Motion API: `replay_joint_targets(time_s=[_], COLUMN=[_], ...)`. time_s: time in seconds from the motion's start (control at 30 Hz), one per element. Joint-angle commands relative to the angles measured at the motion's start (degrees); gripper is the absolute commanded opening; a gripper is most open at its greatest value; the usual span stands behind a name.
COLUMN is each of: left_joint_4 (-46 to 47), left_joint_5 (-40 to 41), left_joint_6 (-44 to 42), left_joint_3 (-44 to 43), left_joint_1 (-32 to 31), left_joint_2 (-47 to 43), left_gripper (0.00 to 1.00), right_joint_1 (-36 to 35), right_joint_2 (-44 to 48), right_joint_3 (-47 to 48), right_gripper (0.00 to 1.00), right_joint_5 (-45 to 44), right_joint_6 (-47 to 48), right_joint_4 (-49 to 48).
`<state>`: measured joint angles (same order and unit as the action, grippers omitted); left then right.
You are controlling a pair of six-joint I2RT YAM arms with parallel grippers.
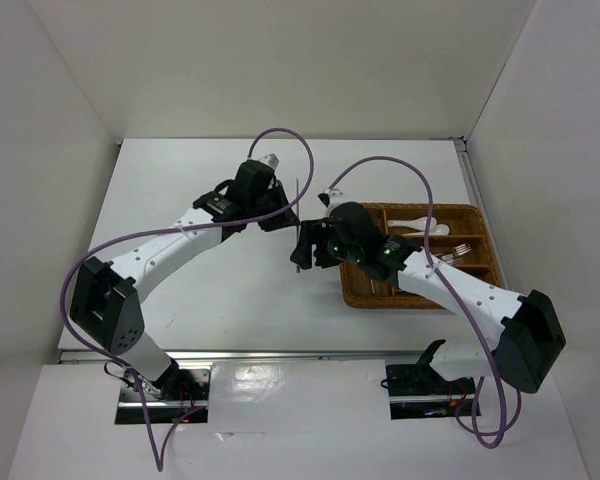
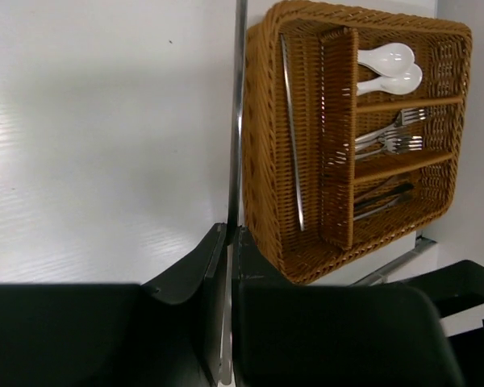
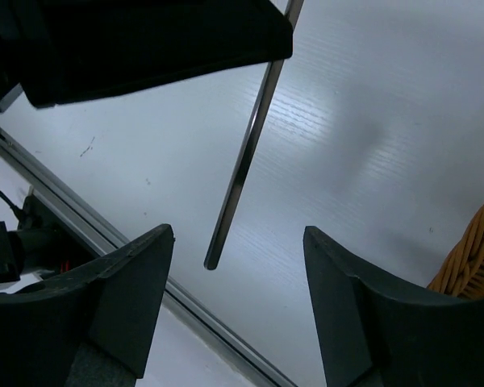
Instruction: Sort the eating utensils into containers
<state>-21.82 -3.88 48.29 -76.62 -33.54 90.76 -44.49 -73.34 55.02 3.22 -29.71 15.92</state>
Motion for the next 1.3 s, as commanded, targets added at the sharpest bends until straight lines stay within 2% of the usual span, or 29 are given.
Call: replay_joint_targets(time_s=[0.0,0.17,0.3,0.33,0.4,0.43,0.47,0.57,0.6,0.7,0.77,0.83,1.03,1.17,1.27], left_joint_4=[2.58,3.81,4.42,4.42,4.94,4.95,4.95,3.82,2.41,-1.27,-3.04,-5.06,-6.3,-6.3,-5.78], left_joint_5=[-1.22,-1.75,-2.8,-2.8,-3.41,-3.42,-3.42,-1.31,0.61,5.7,8.26,10.99,12.4,11.88,11.26], left_joint_6=[3.56,4.18,4.7,4.71,4.71,4.71,4.1,2.6,1.9,-0.56,-2.41,-4.69,-8.65,-9.27,-9.8], left_joint_3=[-1.25,0.06,0.07,0.68,0.68,0.68,0.68,1.3,1.3,1.3,1.3,1.3,4.98,7.1,8.68], left_joint_1=[-1.18,-2.32,-2.32,-2.32,-2.32,-2.32,-2.32,-2.32,-2.32,-2.32,-0.75,0.31,5.67,7.87,8.4], left_joint_2=[-1.82,-3.48,-4.01,-4.01,-4.53,-4.54,-4.54,-4.54,-5.06,-6.12,-6.64,-7.17,-9.72,-10.34,-10.34], left_gripper=[0.1,0.1,0.1,0.1,0.1,0.11,0.11,0.19,0.29,0.46,0.51,0.53,0.54,0.54,0.54], right_joint_1=[-0.25,-0.25,-0.25,-0.25,-0.25,-0.25,-0.25,-0.25,-0.25,-0.25,-0.25,1.67,9.75,13.72,13.73], right_joint_2=[0.13,-2.41,-4.27,-4.79,-5.4,-5.41,-5.41,-5.41,-5.41,-3.31,-2.43,-0.76,0.04,-1.36,-3.64], right_joint_3=[1.66,2.19,2.72,2.72,3.24,3.25,3.25,4.65,5.17,5.18,5.18,3.25,0.44,-1.06,-1.68], right_gripper=[0.73,0.75,0.58,0.46,0.33,0.21,0.16,0.02,0.0,0.0,0.0,0.0,0.0,0.0,0.0], right_joint_5=[-2.34,-5.24,-6.39,-6.91,-7.52,-8.49,-9.37,-15.32,-17.18,-24.83,-30.0,-31.52,-31.52,-26.53,-23.71], right_joint_6=[0.01,0.01,-0.61,-0.61,-1.14,-1.83,-1.84,-5.34,-6.4,-8.86,-10.96,-10.98,-7.47,-0.88,1.06], right_joint_4=[-4.58,-3.89,-3.27,-3.27,-3.27,-2.57,-1.95,2.35,5.32,11.73,15.52,19.56,25.56,24.24,22.15])
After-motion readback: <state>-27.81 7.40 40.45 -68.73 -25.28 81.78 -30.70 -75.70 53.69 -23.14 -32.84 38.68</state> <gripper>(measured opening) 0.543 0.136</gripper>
